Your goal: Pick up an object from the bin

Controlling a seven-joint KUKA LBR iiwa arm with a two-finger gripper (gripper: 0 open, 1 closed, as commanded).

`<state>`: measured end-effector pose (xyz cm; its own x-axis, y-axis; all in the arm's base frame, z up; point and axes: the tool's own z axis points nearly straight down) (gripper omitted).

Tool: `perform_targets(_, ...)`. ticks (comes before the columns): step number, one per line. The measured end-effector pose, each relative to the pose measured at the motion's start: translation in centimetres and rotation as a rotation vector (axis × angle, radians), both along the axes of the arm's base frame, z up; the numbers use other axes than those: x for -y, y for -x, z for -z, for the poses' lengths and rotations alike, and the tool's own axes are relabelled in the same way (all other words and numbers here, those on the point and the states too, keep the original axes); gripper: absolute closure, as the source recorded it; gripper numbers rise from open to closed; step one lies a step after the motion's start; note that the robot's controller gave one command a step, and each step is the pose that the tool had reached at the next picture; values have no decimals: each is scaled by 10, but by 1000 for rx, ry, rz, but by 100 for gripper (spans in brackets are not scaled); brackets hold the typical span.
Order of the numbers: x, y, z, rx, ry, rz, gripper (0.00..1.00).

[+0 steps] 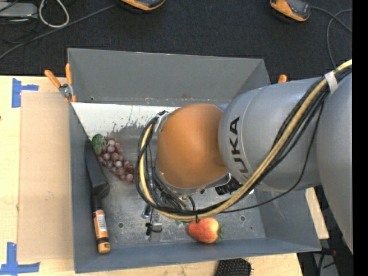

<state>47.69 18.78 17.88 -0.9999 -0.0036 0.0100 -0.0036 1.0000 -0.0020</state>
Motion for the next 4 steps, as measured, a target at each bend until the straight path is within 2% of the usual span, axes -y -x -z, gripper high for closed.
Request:
perform_targets(1,1,-2,-4,8,-2,6,0)
perform_targets(2,20,-38,14,9,-6,-329,0)
perform_targets(3,43,-67,42,9,-6,-381,0)
perform_targets(4,52,-100,59,11,-7,-605,0)
